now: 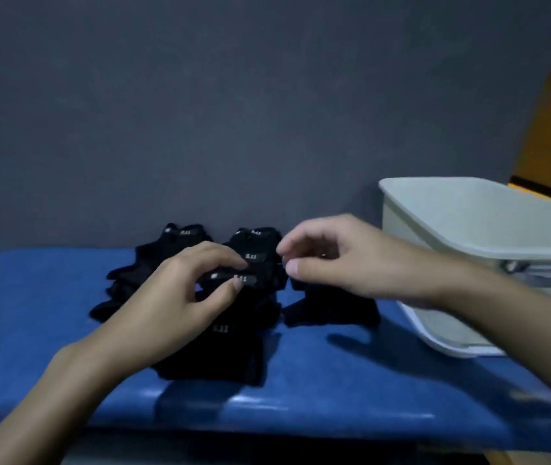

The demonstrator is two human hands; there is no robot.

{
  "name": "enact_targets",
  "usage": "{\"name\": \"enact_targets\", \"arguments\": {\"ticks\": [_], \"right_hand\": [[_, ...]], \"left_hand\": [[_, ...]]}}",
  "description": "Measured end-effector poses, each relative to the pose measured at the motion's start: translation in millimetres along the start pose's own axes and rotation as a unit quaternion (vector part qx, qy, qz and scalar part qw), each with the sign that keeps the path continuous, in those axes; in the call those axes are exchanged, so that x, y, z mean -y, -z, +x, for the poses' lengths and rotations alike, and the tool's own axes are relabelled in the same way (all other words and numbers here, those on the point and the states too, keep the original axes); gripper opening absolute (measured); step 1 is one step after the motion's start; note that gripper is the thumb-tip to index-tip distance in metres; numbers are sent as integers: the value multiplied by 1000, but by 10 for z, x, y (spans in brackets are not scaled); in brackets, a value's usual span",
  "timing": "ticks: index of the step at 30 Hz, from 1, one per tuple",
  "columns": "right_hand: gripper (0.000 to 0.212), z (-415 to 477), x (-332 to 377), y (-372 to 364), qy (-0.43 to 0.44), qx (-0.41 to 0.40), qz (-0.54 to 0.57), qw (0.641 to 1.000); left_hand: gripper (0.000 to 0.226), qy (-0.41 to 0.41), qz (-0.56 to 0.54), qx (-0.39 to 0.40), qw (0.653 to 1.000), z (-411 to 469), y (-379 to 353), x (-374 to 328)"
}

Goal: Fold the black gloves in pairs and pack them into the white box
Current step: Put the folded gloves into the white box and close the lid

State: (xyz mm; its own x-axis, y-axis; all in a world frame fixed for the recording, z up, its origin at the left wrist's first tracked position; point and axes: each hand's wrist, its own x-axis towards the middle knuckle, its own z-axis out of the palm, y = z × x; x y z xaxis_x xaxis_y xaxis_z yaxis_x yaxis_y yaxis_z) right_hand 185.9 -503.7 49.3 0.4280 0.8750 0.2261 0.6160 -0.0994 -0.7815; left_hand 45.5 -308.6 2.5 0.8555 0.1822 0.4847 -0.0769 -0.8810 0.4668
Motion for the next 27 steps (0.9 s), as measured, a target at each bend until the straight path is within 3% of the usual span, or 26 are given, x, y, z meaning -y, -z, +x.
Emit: {"name": "enact_targets", "arguments": {"ticks": [5,9,15,24,27], "right_hand": [[29,-10,-220,-500,-15,24,-15,999],[43,-17,-293,-719,-14,16,-117,993],[39,16,-342,-935,-41,-18,-143,989],[26,35,-395,-1074,-66,-8,-146,987],[23,17,-396,-1095,-61,-3,-136,989]], "left_hand": [[34,33,-13,8,999,-432,140,224],[42,57,9,52,997,-572,97,352],[17,70,21,53,996,-582,-50,403],[30,189,33,-14,981,-591,-265,272],[37,229,73,5,971,-583,-261,240]]}}
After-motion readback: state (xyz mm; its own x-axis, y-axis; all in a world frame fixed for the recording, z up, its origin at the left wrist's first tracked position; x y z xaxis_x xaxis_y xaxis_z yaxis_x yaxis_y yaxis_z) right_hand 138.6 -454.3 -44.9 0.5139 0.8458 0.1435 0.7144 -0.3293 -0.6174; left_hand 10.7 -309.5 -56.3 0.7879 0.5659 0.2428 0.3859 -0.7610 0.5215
